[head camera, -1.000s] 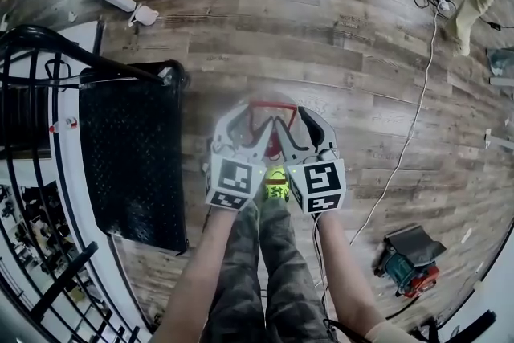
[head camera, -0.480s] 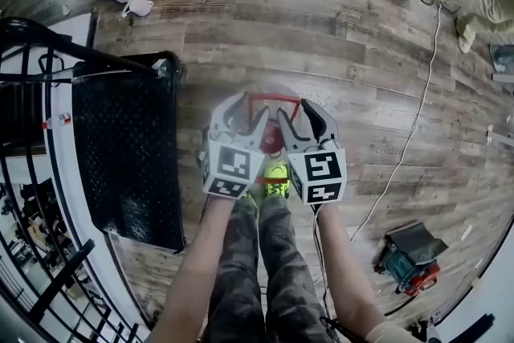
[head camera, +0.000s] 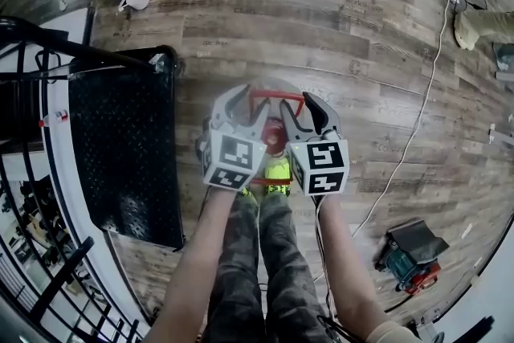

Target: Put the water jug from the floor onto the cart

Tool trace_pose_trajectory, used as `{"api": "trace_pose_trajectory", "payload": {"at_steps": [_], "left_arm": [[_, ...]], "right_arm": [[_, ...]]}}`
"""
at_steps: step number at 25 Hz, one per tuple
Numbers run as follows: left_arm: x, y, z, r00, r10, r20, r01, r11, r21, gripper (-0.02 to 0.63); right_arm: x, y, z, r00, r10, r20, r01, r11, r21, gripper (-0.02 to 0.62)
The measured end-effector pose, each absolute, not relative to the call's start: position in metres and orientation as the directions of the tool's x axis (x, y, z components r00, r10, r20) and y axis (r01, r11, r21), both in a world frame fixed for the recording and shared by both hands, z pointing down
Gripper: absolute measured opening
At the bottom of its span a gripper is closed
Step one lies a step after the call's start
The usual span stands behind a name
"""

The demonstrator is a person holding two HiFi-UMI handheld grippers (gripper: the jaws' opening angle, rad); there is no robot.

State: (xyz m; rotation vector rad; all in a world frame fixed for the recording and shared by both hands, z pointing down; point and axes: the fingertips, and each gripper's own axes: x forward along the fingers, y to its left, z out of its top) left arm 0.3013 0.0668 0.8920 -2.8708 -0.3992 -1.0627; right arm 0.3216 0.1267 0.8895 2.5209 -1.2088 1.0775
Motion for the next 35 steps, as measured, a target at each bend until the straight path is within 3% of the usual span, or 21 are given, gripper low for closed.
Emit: {"api": "trace_pose_trajectory", "payload": {"at_steps": [4,8,11,23,35], "left_arm": [[0.303,0.066,0.895,0.734,0.216,0.644,0.254,-0.967,0.035,0.164],[0.306,0.066,0.894,0.744,0.216,0.632,0.26,-0.965,0.024,0.156],[0.308,0.065,0.89,0.755,0.218,0.619,0.254,-0.967,0.031,0.124],[0.299,0.063,0.87,0.78,0.175,0.601,0.229,-0.973,-0.013,0.098],[0.32,0.052,0.782,0.83,0.128,0.542,0.203,-0.976,-0.081,0.094]], "right_arm": [[0.326,0.131,0.895,0.43,-0.608,0.667,-0.722,-0.675,-0.15,0.171],[0.326,0.129,0.895,0.431,-0.614,0.662,-0.725,-0.672,-0.151,0.112],[0.327,0.128,0.893,0.436,-0.621,0.651,-0.717,-0.677,-0.165,0.103],[0.317,0.131,0.872,0.455,-0.64,0.619,-0.702,-0.686,-0.194,0.063],[0.339,0.118,0.779,0.501,-0.679,0.536,-0.737,-0.66,-0.147,0.047]]}}
